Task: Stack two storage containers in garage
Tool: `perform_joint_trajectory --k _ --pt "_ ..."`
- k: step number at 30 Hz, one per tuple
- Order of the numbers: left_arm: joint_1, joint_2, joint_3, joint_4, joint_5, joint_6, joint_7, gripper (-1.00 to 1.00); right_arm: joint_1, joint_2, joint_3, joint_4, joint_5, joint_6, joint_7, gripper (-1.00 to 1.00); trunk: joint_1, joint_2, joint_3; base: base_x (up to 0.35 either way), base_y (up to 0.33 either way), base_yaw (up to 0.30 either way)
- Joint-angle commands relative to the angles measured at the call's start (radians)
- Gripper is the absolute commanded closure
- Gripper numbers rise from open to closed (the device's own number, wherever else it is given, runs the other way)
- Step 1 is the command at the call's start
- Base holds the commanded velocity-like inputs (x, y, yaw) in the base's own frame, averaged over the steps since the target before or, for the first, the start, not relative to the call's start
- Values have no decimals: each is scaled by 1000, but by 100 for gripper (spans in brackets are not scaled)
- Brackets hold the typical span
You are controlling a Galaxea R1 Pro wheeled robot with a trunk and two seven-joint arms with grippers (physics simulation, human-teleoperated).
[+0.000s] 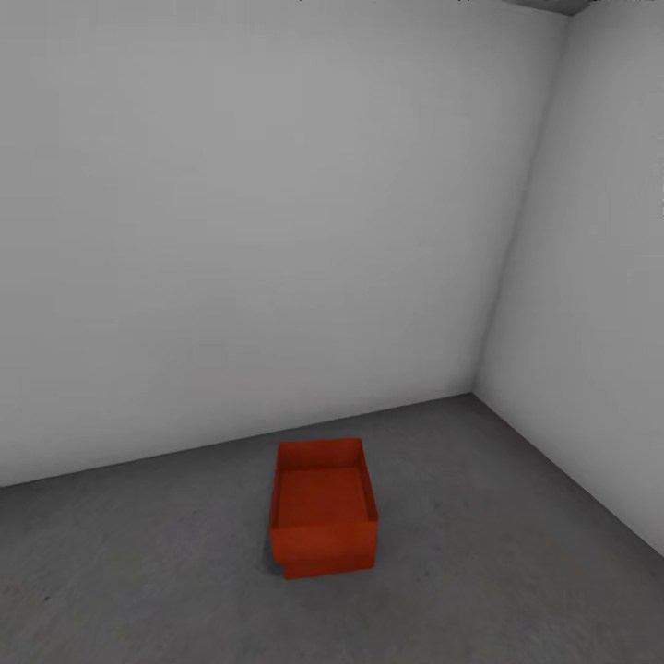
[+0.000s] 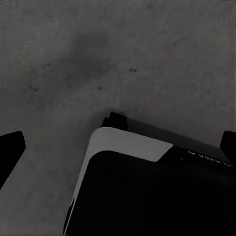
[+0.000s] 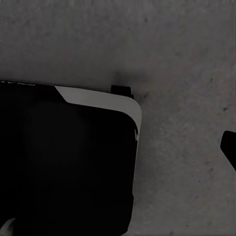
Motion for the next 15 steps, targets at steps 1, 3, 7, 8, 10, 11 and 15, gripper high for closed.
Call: perform_joint_trajectory --k 1,3,7,8,10,11,15 --pt "-1 0 1 0 4 3 3 -100 -1 1 8 3 -10 -7 -1 -100 0 -1 0 0 0 0" --pt "-1 0 1 0 4 3 3 -100 -1 0 8 3 -10 -7 -1 -100 0 -1 4 0 0 0" --pt "-1 -1 1 -4 3 0 2 -100 -1 0 8 3 -10 -7 0 -100 0 -1 10 0 0 0" --pt "-1 -1 2 -6 4 -4 1 -100 -1 0 8 3 -10 -7 0 -100 0 -1 12 0 0 0" --pt "-1 -3 2 -4 5 -32 -1 -100 -1 -1 8 3 -10 -6 0 -100 0 -1 15 0 0 0" --pt "1 -5 3 -1 7 -61 -4 -100 -1 -2 8 3 -10 -5 0 -100 0 -1 16 0 0 0" --pt "127 4 4 2 10 -188 -45 -100 -1 0 8 3 -10 -6 1 -100 0 -1 23 0 0 0"
